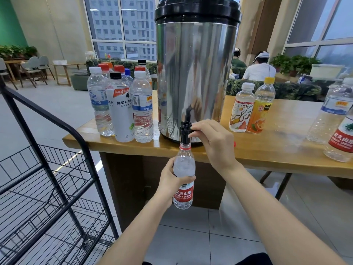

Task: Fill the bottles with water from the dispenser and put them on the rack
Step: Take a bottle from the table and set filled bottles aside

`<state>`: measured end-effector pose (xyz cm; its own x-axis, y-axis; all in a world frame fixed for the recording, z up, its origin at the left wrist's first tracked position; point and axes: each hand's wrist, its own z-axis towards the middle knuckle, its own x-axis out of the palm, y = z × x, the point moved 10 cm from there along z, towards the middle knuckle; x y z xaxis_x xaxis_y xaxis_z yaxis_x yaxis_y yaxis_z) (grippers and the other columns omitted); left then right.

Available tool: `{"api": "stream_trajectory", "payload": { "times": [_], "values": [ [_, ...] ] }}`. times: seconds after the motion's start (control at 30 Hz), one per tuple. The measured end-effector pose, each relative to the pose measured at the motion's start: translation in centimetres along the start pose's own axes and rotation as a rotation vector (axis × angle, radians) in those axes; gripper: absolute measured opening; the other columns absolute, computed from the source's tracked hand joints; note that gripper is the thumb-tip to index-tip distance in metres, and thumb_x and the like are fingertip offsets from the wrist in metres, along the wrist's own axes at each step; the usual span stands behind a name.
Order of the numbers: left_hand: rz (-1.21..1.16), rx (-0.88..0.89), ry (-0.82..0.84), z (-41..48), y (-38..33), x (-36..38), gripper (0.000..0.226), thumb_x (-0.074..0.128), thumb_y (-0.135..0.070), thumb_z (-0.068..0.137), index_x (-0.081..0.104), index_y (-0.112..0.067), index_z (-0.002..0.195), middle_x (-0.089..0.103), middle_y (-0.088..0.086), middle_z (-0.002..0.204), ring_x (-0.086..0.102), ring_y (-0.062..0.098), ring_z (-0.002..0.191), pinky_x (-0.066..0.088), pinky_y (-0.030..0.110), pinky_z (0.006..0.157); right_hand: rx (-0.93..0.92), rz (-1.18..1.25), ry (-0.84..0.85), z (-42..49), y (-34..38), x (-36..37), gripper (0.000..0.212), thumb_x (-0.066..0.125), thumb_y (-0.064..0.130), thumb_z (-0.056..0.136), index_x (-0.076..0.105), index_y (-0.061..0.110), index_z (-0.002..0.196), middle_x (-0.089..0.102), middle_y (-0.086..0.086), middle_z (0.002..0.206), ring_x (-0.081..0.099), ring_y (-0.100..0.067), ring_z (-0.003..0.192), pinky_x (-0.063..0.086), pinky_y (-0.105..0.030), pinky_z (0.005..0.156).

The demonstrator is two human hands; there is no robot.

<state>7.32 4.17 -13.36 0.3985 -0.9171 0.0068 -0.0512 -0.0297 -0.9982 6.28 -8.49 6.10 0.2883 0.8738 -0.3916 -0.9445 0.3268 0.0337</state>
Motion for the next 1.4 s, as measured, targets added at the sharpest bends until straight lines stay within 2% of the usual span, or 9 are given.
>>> {"api": "stream_trajectory", "payload": {
  "times": [0.4,0.47,0.53,0.63,0.8,1.0,1.1,1.23,1.4],
  "values": [
    [-0.013,0.015,0.018,-0.2,0.0,-0.1,0.065,0.084,-0.007,0.072,0.050,-0.034,0.121,0.062,-0.009,0.116,0.059,0.012,0.103,0.051,0.029,0.084,0.436,0.074,-0.092,0.3,-6.6,-0.8,0.020,0.054,0.020,0.098,0.066,0.007,0.107,0.060,0.005,0.100,0.055,-0.005,0.091,0.044,-0.013,0.082],
    [-0.013,0.017,0.027,-0.3,0.2,0.0,0.065,0.084,-0.007,0.072,0.050,-0.034,0.120,0.062,-0.008,0.116,0.061,0.013,0.103,0.051,0.026,0.080,0.650,-0.094,0.036,-2.8,-11.5,-0.7,0.020,0.050,0.016,0.100,0.063,0.008,0.112,0.056,-0.003,0.113,0.052,-0.017,0.106,0.042,-0.025,0.091],
    [-0.008,0.006,0.031,-0.6,0.6,0.2,0.064,0.084,-0.007,0.072,0.051,-0.033,0.120,0.063,-0.006,0.116,0.062,0.016,0.105,0.053,0.029,0.084,0.778,-0.277,0.396,-6.2,-15.6,1.6,0.029,0.046,0.021,0.102,0.059,0.012,0.126,0.049,-0.009,0.133,0.042,-0.030,0.124,0.037,-0.038,0.101],
    [0.014,-0.014,0.039,-0.9,1.2,0.7,0.065,0.084,-0.007,0.072,0.051,-0.031,0.123,0.063,-0.004,0.119,0.061,0.019,0.108,0.053,0.040,0.095,0.780,-0.384,0.750,-9.4,-17.4,3.6,0.033,0.043,0.026,0.102,0.057,0.020,0.131,0.054,-0.007,0.133,0.044,-0.033,0.123,0.041,-0.043,0.100],
    [0.028,-0.021,0.061,-1.5,1.3,2.0,0.063,0.085,-0.009,0.071,0.051,-0.036,0.117,0.064,-0.006,0.115,0.063,0.017,0.104,0.055,0.035,0.088,0.804,-0.273,0.653,-8.7,-17.1,2.3,0.027,0.056,0.018,0.097,0.066,0.011,0.121,0.060,-0.008,0.115,0.058,-0.025,0.103,0.042,-0.027,0.081],
    [0.053,-0.005,0.126,-3.4,-0.2,3.9,0.066,0.084,-0.010,0.074,0.048,-0.033,0.124,0.061,-0.009,0.115,0.061,0.015,0.102,0.055,0.030,0.084,0.834,-0.233,0.631,-9.2,-16.1,0.0,0.029,0.061,0.019,0.094,0.063,0.014,0.123,0.065,-0.007,0.118,0.059,-0.020,0.103,0.047,-0.028,0.086],
    [0.042,0.008,0.162,-4.8,-1.3,4.6,0.063,0.083,-0.010,0.075,0.048,-0.036,0.121,0.062,-0.015,0.108,0.062,0.010,0.095,0.049,0.016,0.065,0.847,0.107,0.495,-7.5,-13.4,-1.9,0.029,0.063,0.017,0.092,0.064,0.020,0.121,0.067,0.001,0.116,0.058,-0.009,0.102,0.046,-0.028,0.090],
    [0.037,0.035,0.191,-6.4,-2.7,5.5,0.066,0.085,-0.012,0.073,0.050,-0.037,0.122,0.065,-0.014,0.109,0.065,0.011,0.096,0.051,0.017,0.066,0.609,0.450,0.537,-3.3,-6.8,-4.4,0.027,0.066,0.012,0.089,0.069,0.023,0.114,0.069,0.009,0.107,0.062,-0.003,0.103,0.052,-0.022,0.089],
    [0.029,0.077,0.210,-8.1,-4.2,6.2,0.065,0.087,-0.013,0.069,0.053,-0.044,0.115,0.069,-0.015,0.106,0.068,0.010,0.094,0.054,0.020,0.067,0.482,0.500,0.638,-1.9,-3.3,-5.8,0.028,0.068,0.004,0.086,0.071,0.012,0.112,0.069,0.001,0.108,0.062,-0.008,0.106,0.050,-0.018,0.090]
  ]
}}
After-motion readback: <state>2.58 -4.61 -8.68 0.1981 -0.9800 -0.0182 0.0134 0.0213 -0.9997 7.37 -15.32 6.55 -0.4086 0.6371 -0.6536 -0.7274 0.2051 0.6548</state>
